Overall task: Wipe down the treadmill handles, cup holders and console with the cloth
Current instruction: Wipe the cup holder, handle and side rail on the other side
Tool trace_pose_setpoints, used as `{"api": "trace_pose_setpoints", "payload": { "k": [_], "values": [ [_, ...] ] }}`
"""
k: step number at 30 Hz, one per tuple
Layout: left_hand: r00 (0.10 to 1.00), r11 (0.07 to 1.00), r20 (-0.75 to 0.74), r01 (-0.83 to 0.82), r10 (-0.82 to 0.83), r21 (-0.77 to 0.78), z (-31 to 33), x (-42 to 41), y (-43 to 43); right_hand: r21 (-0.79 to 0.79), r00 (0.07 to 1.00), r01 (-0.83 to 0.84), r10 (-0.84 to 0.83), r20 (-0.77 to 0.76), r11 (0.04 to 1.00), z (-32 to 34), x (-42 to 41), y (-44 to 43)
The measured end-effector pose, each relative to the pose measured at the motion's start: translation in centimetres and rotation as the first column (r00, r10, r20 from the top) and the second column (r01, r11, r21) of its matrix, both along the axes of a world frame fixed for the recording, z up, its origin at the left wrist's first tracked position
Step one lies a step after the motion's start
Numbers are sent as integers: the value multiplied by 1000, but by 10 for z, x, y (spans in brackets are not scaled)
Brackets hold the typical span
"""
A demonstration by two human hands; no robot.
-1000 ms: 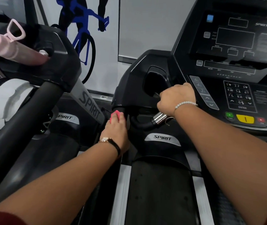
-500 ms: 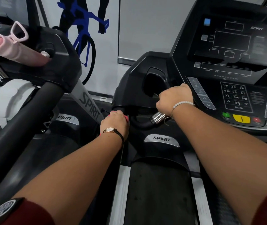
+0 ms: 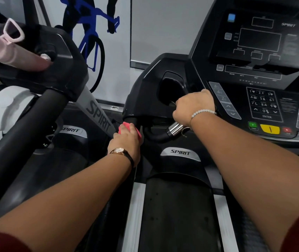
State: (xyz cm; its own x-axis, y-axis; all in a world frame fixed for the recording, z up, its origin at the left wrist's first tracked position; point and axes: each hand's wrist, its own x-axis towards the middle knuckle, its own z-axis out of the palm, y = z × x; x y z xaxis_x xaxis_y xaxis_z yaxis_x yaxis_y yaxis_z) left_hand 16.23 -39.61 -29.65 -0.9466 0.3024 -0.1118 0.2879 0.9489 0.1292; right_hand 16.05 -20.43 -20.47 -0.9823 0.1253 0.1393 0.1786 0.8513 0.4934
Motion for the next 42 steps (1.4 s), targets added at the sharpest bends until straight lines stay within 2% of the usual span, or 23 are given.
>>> {"api": "trace_pose_setpoints", "payload": {
  "k": [3,7,9,11,12,14,16,19,21,23,25,28,31,32,34,35,37,42],
  "values": [
    [996,989,-76,34,-45,-142,1,4,6,-1,1000,-2,2,2,1000,0,0,-1],
    [943,930,-122,273,-309,-245,4,7,-5,-13,1000,15,-15,19,1000,2,0,-2],
    [879,849,-99,413,-466,-330,5,12,-13,-10,1000,16,-16,22,1000,2,0,-2],
    [784,713,-57,528,-618,-461,3,24,-19,-7,1000,14,-14,22,1000,2,0,-2],
    [754,659,-28,555,-657,-507,1,30,-20,-4,1000,15,-15,23,1000,2,0,-2],
    [737,619,24,585,-675,-524,3,32,-17,0,1000,18,-18,26,1000,2,1,-2],
    [739,624,34,591,-672,-512,8,22,-9,-3,999,20,-20,35,1000,2,0,-3],
    [788,711,-40,531,-614,-460,16,4,3,-4,999,21,-21,36,1000,2,0,-3],
    [780,695,-56,519,-623,-497,15,5,5,-1,999,23,-23,38,1000,2,0,-2],
    [737,646,-38,566,-675,-512,13,14,2,-4,999,25,-25,37,1000,2,0,-2],
    [702,645,-48,623,-711,-443,10,16,-6,-3,999,26,-26,33,1000,2,-1,-2],
    [762,779,-167,597,-625,-190,5,4,-19,3,999,22,-22,33,1000,1,-1,-2],
    [887,902,-231,425,-399,72,-9,2,-22,4,999,24,-24,31,1000,0,-1,-1],
    [937,931,-212,316,-276,184,-11,6,-21,5,999,26,-26,31,1000,0,-1,-1],
    [998,927,-57,58,-39,370,-10,11,-19,6,999,25,-25,27,1000,0,-1,-1],
    [998,914,52,-52,34,401,-8,10,-19,5,999,23,-23,25,1000,0,-1,-1],
    [976,915,205,-151,78,374,-1,3,-20,6,999,20,-20,27,1000,-1,-2,0],
    [926,956,377,-120,12,266,4,-12,-21,15,999,18,-18,28,1000,-1,-4,1]
  ]
}}
